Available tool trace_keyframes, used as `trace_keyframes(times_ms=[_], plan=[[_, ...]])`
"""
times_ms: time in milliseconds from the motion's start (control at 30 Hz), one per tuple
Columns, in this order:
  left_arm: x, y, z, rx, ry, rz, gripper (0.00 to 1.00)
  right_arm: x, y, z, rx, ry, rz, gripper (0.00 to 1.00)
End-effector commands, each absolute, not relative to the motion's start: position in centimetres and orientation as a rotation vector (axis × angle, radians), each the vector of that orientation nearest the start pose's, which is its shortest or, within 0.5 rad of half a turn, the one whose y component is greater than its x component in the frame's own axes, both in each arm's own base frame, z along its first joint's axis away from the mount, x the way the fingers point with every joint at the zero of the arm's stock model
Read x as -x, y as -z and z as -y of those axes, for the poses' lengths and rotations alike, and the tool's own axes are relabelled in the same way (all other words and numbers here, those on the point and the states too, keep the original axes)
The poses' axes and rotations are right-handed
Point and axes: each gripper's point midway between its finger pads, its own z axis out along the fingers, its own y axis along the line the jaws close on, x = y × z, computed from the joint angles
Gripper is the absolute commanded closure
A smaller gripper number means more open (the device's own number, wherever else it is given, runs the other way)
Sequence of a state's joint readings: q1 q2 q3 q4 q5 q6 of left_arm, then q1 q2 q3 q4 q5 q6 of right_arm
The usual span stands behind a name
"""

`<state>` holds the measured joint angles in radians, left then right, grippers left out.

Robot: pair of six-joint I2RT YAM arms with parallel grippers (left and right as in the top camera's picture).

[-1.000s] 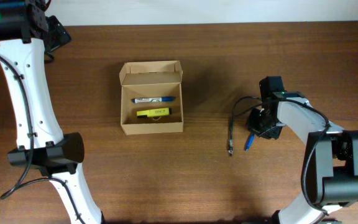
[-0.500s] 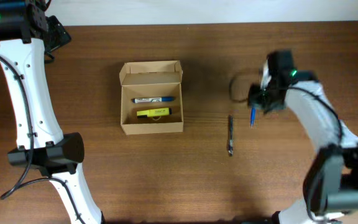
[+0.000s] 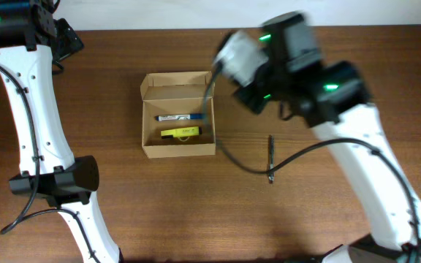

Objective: Pack container
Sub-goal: 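Carry the blue pen with the right gripper into the box, then release the blue pen in the box and withdraw the right gripper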

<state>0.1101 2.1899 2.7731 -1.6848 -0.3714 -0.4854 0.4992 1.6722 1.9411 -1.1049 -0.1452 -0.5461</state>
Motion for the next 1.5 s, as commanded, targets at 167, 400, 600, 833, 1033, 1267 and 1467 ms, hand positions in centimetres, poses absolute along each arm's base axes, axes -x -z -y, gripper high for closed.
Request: trace_keyframes(times_ms=[167,400,600,833,1033,1267,1467], plan=[[-43.4,-32.0,-11.4,0.857,-0.366,-2.413,0.00,-35.8,-20.9,-31.1,1.946,-0.096,-1.758,0.96],[-43.4,-32.0,-11.4,0.857,-0.366,-2.413,0.00,-35.5,-12.8,-35.3,2.086,-0.144,-1.773,0.96],[-43.4,-32.0,-11.4,0.857,-0.366,-2.413,0.00,-35.5,-8.4,-36.6,2.137,-0.156,-1.803,0.96],[-43.4,-32.0,-11.4,0.857,-0.366,-2.413,0.00,-34.9,-4.3,-36.1,2.094,-0.197,-2.004,0.96],[-43.4,-32.0,-11.4,0.857,-0.365,-2.413,0.00,-35.1,-6.0,-36.2,1.935,-0.217,-2.150,0.43],[-43.4,-32.0,-11.4,0.857,-0.366,-2.413,0.00,-35.4,-13.8,-36.5,1.595,-0.275,-2.359,0.54],[-43.4,-32.0,-11.4,0.857,-0.365,-2.413,0.00,-38.7,-24.6,-33.7,1.094,-0.076,-2.374,0.53]])
